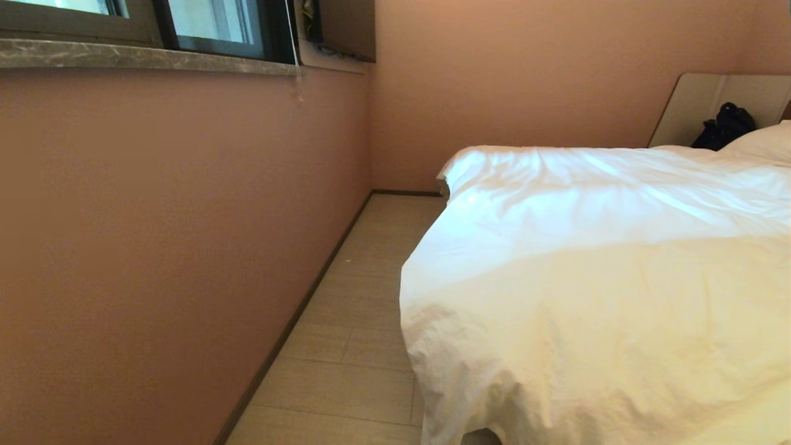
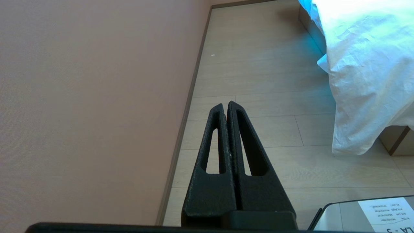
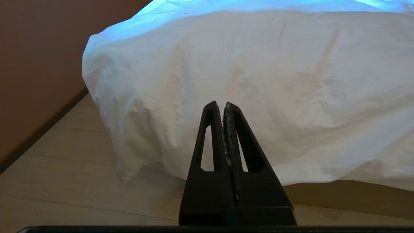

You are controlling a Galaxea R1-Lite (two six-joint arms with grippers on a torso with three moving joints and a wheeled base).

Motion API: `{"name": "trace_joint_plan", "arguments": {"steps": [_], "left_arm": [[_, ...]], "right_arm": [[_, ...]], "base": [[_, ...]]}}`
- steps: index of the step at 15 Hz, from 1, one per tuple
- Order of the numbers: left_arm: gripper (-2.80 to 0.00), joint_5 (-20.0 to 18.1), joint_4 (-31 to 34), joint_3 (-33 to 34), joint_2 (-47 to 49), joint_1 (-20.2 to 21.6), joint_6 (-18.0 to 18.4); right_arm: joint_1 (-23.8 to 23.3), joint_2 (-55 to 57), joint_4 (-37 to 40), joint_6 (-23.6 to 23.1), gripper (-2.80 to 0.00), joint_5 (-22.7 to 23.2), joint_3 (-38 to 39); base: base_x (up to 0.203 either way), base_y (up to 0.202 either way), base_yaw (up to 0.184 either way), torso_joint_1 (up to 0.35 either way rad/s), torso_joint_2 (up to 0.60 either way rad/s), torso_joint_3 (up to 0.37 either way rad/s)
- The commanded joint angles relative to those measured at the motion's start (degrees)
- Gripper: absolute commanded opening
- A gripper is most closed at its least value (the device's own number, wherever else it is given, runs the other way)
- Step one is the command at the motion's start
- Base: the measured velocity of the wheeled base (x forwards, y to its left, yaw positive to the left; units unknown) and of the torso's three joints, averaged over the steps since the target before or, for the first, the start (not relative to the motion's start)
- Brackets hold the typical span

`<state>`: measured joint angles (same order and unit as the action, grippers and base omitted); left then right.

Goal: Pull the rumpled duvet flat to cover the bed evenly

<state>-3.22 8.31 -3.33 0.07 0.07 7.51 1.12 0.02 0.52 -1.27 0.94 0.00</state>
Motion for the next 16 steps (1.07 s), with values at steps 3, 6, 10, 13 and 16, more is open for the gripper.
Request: {"name": "trace_joint_plan", "arguments": {"steps": [3, 6, 10, 13, 16], "left_arm": [[-2.80, -0.03, 0.04, -0.01, 0.01, 0.01, 0.05], [-2.80, -0.03, 0.04, -0.01, 0.01, 0.01, 0.05], [-2.80, -0.03, 0.04, -0.01, 0.01, 0.01, 0.05], [-2.80, -0.03, 0.04, -0.01, 0.01, -0.06, 0.05], [-2.80, -0.03, 0.04, -0.01, 0.01, 0.01, 0.05]], "right_arm": [[0.02, -0.02, 0.00, 0.04, -2.80, 0.03, 0.00], [0.02, -0.02, 0.00, 0.04, -2.80, 0.03, 0.00], [0.02, -0.02, 0.00, 0.04, -2.80, 0.03, 0.00], [0.02, -0.02, 0.00, 0.04, -2.80, 0.03, 0.00], [0.02, -0.02, 0.00, 0.13, -2.80, -0.06, 0.00]], "base": [[0.000, 0.000, 0.000, 0.000, 0.00, 0.000], [0.000, 0.000, 0.000, 0.000, 0.00, 0.000], [0.000, 0.000, 0.000, 0.000, 0.00, 0.000], [0.000, 0.000, 0.000, 0.000, 0.00, 0.000], [0.000, 0.000, 0.000, 0.000, 0.00, 0.000]]}}
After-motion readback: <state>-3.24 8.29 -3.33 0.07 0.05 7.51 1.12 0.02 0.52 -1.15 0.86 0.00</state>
